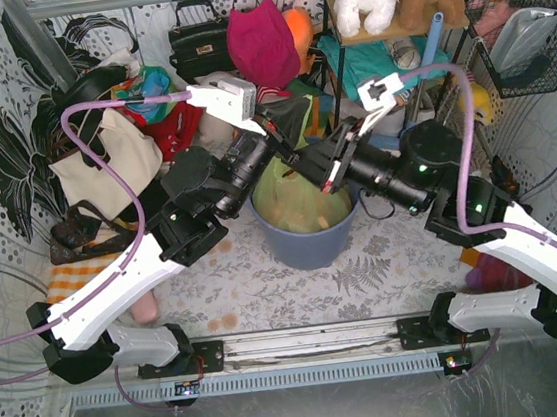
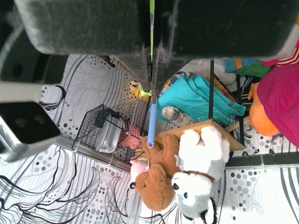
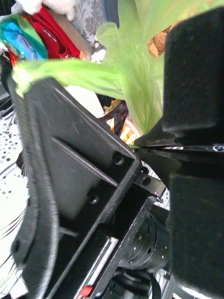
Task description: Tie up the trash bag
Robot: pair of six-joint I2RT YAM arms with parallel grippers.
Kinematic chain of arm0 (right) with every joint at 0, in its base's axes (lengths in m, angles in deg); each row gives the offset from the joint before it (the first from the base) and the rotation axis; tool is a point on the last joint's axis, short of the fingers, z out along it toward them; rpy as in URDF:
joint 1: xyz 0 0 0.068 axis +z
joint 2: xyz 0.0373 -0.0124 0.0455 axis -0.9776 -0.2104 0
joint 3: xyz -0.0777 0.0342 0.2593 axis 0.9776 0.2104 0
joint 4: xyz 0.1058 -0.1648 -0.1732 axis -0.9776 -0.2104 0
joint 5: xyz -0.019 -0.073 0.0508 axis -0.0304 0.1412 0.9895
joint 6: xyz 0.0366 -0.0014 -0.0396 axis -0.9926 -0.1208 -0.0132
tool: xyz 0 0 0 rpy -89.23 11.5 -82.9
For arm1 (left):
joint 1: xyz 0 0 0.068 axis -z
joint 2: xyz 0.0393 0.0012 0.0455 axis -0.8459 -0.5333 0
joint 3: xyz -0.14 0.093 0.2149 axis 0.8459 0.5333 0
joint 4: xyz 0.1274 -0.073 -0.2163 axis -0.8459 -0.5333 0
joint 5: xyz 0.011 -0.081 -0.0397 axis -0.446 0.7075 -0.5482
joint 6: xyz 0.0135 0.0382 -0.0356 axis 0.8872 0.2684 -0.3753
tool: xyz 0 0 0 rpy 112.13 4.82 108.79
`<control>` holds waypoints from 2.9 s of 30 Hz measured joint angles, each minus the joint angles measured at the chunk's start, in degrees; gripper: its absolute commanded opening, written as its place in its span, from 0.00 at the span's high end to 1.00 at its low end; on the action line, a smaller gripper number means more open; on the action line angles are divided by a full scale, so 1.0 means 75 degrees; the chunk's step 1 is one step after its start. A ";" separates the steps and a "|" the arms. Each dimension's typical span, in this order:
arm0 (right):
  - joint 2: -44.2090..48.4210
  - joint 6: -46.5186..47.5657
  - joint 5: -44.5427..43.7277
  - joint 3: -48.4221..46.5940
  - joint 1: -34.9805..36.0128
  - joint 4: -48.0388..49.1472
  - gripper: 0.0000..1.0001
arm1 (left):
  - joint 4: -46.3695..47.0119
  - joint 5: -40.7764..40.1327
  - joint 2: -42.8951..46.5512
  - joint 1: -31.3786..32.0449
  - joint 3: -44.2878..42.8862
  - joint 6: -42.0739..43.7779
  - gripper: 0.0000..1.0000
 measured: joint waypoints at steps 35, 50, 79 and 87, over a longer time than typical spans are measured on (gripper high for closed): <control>-0.1355 0.1821 -0.6802 0.1055 0.2025 0.0749 1.00 | -0.0414 0.0087 0.0128 0.0000 0.0003 0.0055 1.00; -0.1309 0.1428 -0.6347 0.1577 0.0842 0.0676 1.00 | -0.0542 -0.0023 0.0207 -0.0003 0.0254 0.0198 0.47; -0.0836 0.1157 -0.6126 0.2060 0.0414 0.0927 1.00 | -0.0035 0.7026 -0.0393 -0.4121 0.1781 -0.1760 0.35; -0.0723 0.0901 -0.6082 0.2299 0.0274 0.0877 1.00 | -0.0178 0.7542 -0.0775 -0.4121 0.1778 -0.1711 0.74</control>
